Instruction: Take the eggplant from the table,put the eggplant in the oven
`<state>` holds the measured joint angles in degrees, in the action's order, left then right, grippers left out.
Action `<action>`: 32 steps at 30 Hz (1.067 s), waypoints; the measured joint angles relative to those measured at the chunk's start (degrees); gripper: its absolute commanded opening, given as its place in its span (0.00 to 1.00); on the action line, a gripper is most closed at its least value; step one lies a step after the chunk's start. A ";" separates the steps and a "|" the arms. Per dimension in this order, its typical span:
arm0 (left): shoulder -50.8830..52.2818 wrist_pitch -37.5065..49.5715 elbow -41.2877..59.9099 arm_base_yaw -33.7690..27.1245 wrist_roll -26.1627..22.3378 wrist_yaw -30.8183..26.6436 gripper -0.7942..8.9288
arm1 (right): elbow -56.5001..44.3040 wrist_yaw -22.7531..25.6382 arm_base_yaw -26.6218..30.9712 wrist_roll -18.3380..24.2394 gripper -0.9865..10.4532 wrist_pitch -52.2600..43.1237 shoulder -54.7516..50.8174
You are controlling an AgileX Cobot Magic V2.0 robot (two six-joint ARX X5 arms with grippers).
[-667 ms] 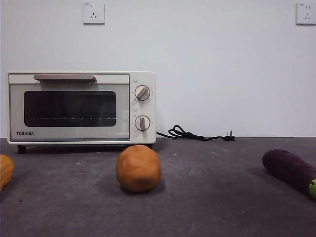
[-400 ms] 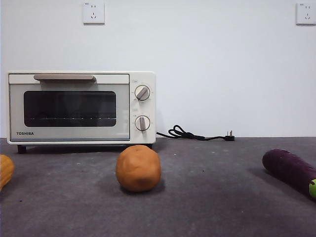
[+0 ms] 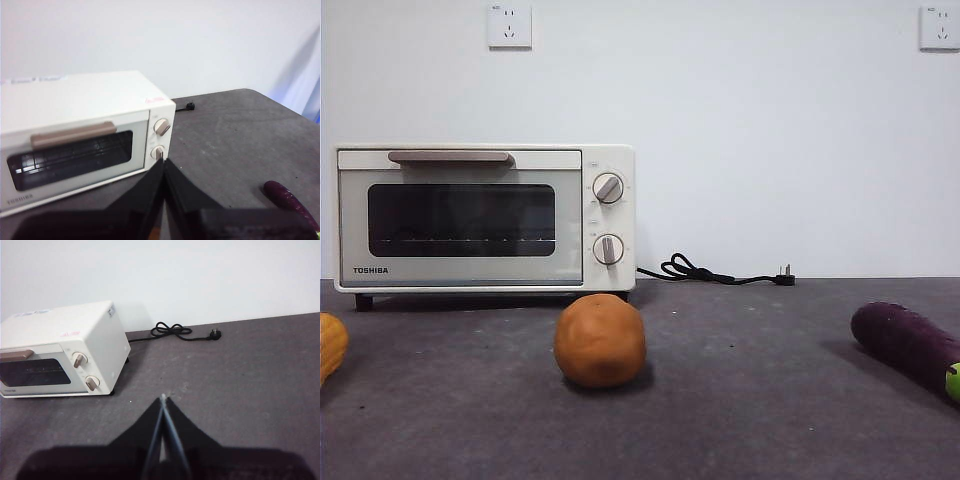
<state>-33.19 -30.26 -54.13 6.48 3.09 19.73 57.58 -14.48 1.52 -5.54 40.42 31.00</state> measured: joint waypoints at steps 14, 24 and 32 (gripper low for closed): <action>-13.88 -14.08 -27.52 4.52 -5.84 -2.97 0.08 | 26.97 -2.49 -2.93 1.79 0.08 15.06 17.16; -17.53 -23.02 -36.70 7.87 -12.24 -20.41 0.08 | 39.41 -2.45 -10.97 4.20 0.08 23.12 25.51; -16.66 -25.97 -37.73 8.24 -14.23 -22.34 0.08 | 40.61 1.18 -16.26 6.40 0.08 27.74 29.31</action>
<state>-49.84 -56.23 -91.85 14.72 -11.14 -2.61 98.19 -13.30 -14.74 0.86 68.16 60.31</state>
